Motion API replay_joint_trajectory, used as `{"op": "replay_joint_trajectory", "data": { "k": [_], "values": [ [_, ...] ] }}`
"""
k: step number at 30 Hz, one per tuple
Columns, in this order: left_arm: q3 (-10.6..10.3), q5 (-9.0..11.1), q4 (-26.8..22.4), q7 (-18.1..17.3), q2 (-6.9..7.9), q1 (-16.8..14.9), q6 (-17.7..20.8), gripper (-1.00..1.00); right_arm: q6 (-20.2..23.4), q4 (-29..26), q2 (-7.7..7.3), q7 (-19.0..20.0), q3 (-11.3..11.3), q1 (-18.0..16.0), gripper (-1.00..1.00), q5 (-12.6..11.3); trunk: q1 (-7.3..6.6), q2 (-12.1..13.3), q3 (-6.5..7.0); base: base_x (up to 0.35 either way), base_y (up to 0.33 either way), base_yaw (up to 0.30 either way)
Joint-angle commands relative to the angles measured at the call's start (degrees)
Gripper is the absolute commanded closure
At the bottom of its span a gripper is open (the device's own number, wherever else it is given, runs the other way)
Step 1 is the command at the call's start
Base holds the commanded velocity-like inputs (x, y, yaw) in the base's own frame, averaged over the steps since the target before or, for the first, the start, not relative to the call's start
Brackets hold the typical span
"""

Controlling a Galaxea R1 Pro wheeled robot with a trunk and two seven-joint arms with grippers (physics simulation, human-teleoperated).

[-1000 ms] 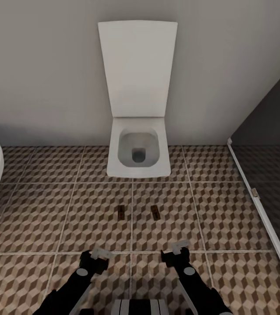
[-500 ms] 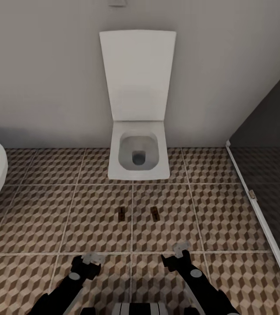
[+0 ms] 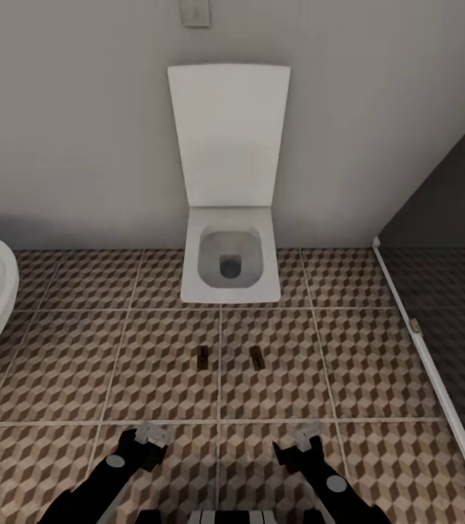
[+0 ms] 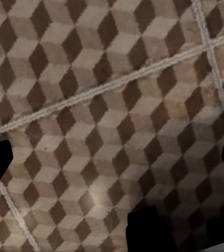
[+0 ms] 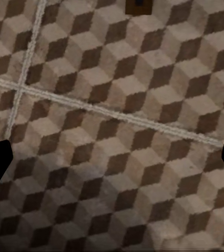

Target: Take the four mousetraps from the cabinet in the bathroom and place them on the bathroom floor. Make sure all four end up on the same floor surface, and ensure that at least two of them are either under or directly next to the same bathroom sink.

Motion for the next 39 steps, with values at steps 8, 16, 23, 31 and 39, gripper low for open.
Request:
{"op": "replay_joint_trajectory", "data": {
  "k": [8, 16, 23, 31, 39],
  "values": [
    [-0.3, 2.5, 1.9, 0.1, 0.21, 0.4, -4.4, -1.00, -3.2, 2.1, -0.99, 0.1, -0.1, 0.0, -1.00, 0.4, -1.77, 3.2, 1.42, 0.000, 0.000, 0.000],
    [-0.3, 3.5, 6.3, 0.2, 0.19, 0.7, -7.6, -1.00, -4.8, 4.0, -1.09, 0.1, -0.2, 0.0, -1.00, 0.4, -3.52, 6.4, 2.85, 0.000, 0.000, 0.000],
    [-0.3, 3.7, 14.4, 0.2, -0.02, 0.9, -14.1, -1.00, -5.1, 4.3, -1.35, 0.2, -0.2, 0.0, -1.00, 0.4, -5.06, 9.2, 4.11, 0.000, 0.000, 0.000],
    [-0.3, 3.8, 24.0, 0.2, -0.84, 0.9, -23.7, -1.00, -5.2, 5.4, -1.86, 0.2, -0.2, 0.0, -1.00, 0.3, -6.82, 12.4, 5.54, 0.000, 0.000, 0.000],
    [-0.3, 4.7, 29.7, 0.3, -2.05, 0.9, -28.6, -1.00, -5.4, 6.3, -1.97, 0.2, -0.2, 0.0, -1.00, 0.2, -8.58, 15.6, 6.98, 0.000, 0.000, 0.000]
  ]
}}
